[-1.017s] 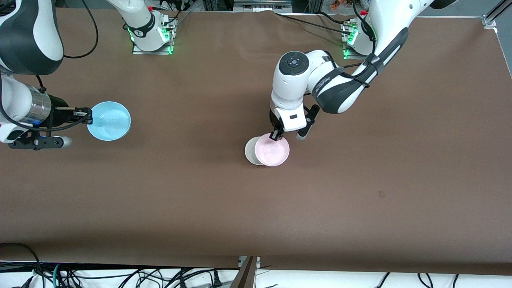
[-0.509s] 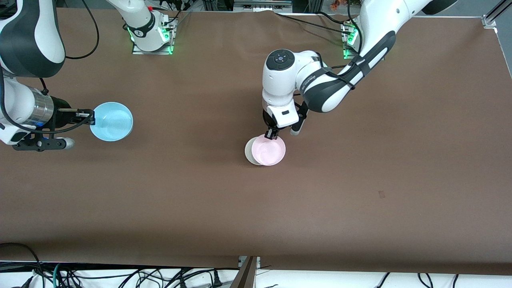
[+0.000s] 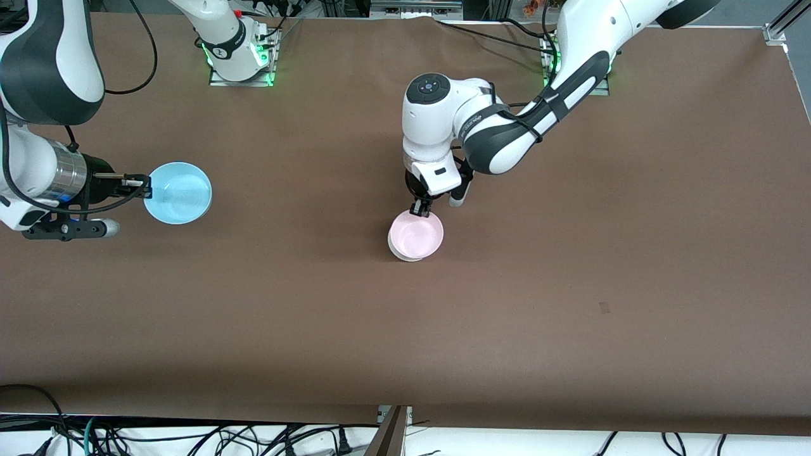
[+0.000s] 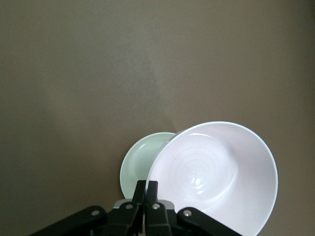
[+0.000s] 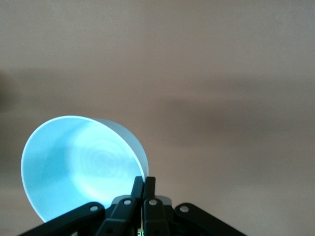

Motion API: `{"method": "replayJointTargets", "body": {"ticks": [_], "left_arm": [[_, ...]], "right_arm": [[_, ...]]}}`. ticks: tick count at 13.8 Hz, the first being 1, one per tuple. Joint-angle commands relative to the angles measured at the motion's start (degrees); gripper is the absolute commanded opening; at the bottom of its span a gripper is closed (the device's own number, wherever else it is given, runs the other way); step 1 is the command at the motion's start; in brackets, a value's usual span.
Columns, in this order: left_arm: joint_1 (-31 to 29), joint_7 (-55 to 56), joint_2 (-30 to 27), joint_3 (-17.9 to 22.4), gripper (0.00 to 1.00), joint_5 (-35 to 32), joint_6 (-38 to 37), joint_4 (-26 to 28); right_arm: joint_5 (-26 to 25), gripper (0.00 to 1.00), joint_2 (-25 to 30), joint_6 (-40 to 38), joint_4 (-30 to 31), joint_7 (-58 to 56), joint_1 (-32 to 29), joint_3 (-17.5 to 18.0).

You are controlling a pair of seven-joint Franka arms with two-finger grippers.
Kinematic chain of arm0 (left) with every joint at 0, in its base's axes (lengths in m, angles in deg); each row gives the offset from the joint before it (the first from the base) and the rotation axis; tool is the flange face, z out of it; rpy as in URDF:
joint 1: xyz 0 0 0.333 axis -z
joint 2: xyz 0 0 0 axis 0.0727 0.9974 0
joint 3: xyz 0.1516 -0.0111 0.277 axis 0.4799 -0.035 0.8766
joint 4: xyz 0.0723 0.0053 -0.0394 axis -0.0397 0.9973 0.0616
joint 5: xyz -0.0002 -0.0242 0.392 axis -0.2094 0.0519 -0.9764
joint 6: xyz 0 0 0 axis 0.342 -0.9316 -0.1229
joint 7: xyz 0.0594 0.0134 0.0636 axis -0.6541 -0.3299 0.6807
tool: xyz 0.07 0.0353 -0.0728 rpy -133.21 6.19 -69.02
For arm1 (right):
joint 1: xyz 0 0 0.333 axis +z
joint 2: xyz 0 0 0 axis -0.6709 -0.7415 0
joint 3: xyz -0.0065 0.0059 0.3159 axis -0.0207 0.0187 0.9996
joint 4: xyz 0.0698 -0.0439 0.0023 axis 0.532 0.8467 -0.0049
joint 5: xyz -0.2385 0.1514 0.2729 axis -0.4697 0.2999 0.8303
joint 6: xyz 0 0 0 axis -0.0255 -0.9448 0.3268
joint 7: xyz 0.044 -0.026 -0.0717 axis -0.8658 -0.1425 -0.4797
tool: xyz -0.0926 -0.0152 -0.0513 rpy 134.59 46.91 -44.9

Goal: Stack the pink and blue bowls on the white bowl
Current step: 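Lower the pink bowl into the white bowl with the left gripper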

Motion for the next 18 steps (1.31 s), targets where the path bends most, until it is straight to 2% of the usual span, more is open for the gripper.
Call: {"method": "replayJointTargets", "body": {"ticks": [1,6,11,18], "left_arm": [[1.4,4.6,0.9,-0.4,0.00,-2.6,-0.5,-1.5],[2.3,8.2,1.0,-0.6,0.00,-6.0,-0.5,-1.2],[2.3,10.1,4.6,-0.6,0.00,-8.7,-0.4,-1.1],[2.9,14.5,6.9,-0.6,0.00,-11.3,-0.2,-0.8]], "right_arm": [[0.9,0.00,-0.5,-0.7,-1.2,0.4,-0.4,0.3],[0.8,0.00,-1.3,-0.7,-1.2,0.4,-0.4,0.3],[0.9,0.00,-1.3,-0.8,-1.1,0.4,-0.4,0.3],[0.9,0.00,-1.4,-0.9,-1.1,0.4,-0.4,0.3]]}}
